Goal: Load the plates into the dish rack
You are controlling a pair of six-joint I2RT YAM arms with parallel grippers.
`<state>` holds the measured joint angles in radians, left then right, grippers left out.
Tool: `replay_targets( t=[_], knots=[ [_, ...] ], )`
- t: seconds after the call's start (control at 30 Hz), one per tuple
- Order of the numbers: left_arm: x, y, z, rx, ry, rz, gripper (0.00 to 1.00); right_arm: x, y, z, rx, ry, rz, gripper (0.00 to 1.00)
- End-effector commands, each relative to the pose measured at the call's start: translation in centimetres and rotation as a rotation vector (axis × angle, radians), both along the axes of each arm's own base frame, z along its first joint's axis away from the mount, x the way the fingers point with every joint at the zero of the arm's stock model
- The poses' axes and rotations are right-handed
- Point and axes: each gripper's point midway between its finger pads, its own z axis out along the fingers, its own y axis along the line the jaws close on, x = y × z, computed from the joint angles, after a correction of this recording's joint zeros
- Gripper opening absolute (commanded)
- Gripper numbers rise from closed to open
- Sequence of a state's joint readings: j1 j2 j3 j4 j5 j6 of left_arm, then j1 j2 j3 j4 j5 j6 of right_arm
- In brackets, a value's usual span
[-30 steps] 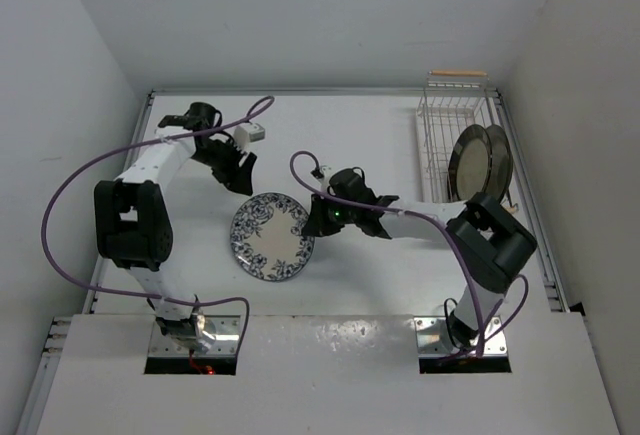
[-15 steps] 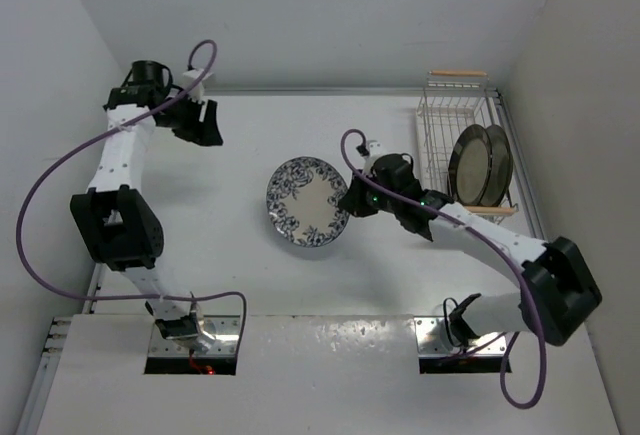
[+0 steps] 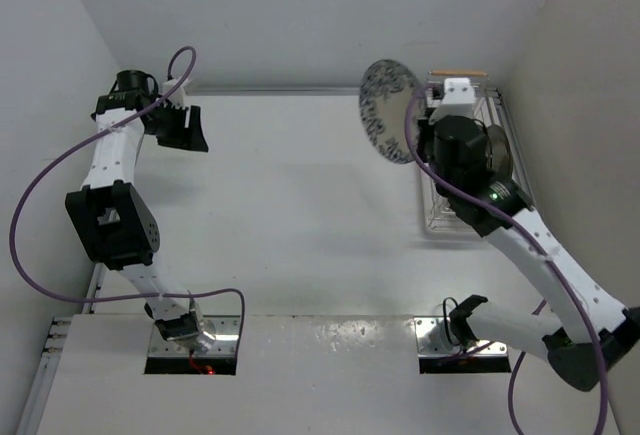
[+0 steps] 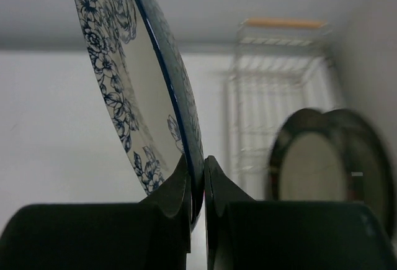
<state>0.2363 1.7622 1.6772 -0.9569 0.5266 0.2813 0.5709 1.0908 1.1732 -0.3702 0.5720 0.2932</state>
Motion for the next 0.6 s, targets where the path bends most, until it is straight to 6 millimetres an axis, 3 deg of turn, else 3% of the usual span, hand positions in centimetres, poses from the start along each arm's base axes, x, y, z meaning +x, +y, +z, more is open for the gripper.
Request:
replay_targets(
  t=[0.0,0.07,0.2,0.37,0.57],
  knots=[
    [0.2,0.3,0.1,-0.007,-0.003,0.027,0.63,-2.1,-8.4,10.4,-0.072,-0.302,-0.368,0.00],
    [0.1,0.2,-0.5,-0.012,0.014,0.027,0.63,-2.7,-9.7,11.6,-0.205,-0.313,-0.399,0.00],
    [0.1,0.4,-0.6,-0.004,0.016,0.031,0.63,-3.0,-11.0,10.8,-0.335,-0.283,-0.429,0.00],
    [-0.1,0.2,-0.8,-0.019,0.027,0.034,0.63,-2.6,-12.3,7.3,-0.368,-0.205,-0.445,0.00],
    [-0.4,0.1,-1.5,-0.018,0.041,0.027,0.63,-2.6,-12.7,2.8,-0.230,-0.125,-0.475,0.00]
  ],
)
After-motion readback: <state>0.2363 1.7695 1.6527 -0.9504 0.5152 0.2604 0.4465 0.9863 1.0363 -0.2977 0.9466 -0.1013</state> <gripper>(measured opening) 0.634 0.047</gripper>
